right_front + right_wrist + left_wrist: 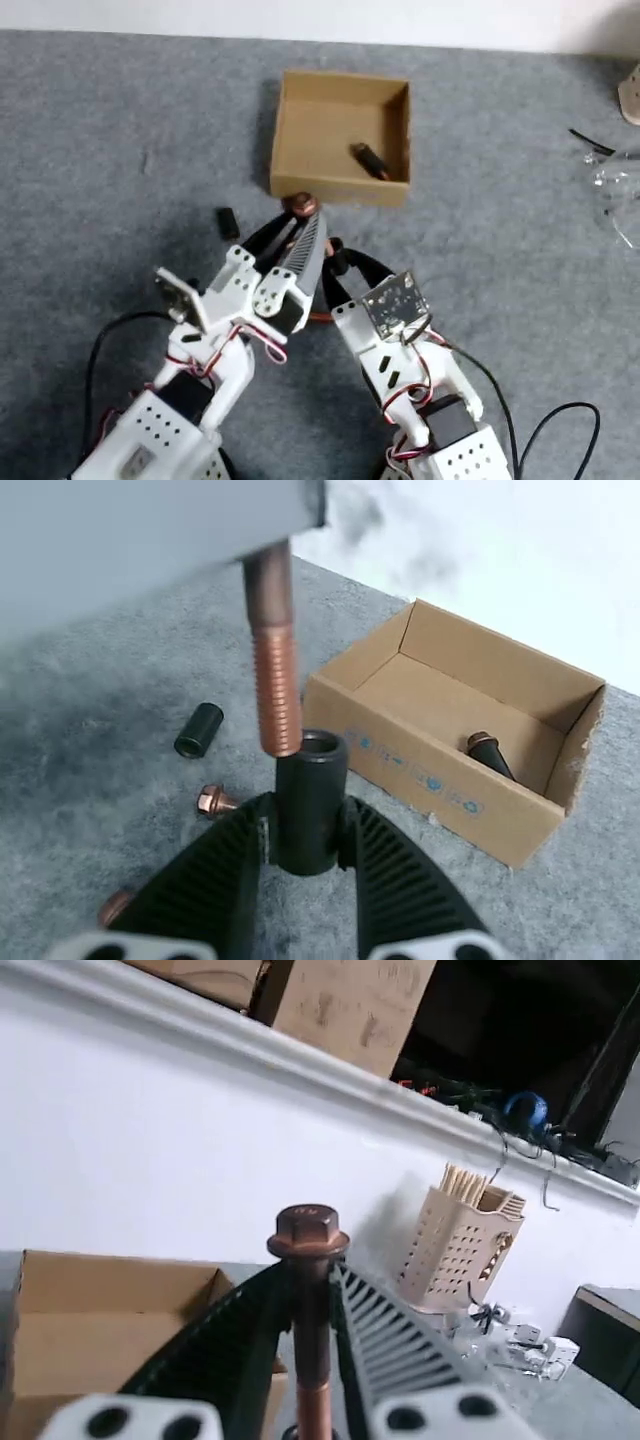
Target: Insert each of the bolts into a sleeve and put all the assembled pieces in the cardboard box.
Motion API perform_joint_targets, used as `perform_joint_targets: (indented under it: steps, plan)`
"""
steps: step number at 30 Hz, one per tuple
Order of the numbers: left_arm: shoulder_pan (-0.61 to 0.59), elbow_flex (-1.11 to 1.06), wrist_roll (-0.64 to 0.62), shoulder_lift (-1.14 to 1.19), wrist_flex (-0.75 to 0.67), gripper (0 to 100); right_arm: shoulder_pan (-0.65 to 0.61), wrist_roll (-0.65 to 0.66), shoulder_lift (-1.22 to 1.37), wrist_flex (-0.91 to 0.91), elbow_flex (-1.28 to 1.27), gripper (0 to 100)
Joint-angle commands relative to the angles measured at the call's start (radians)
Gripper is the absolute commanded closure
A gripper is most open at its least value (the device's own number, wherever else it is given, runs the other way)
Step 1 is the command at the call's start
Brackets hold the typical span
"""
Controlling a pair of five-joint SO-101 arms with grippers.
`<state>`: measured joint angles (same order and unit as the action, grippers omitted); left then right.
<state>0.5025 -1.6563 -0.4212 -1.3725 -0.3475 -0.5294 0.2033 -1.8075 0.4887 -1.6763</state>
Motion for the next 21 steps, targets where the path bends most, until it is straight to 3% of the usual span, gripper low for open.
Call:
perform_joint_targets:
  steps: [1, 6, 21]
  plan:
    - [0.007, 0.116, -0.005, 0.137, -0.008, 99, -0.008, 0.011, -0.018, -0.005, -0.128, 99.1]
    - [0.005, 0.134, -0.083, 0.193, -0.043, 99, -0.007, 0.011, -0.018, -0.005, -0.128, 99.1]
    - [0.005, 0.128, -0.152, 0.321, -0.052, 99, -0.005, 0.011, -0.018, -0.005, -0.127, 99.3]
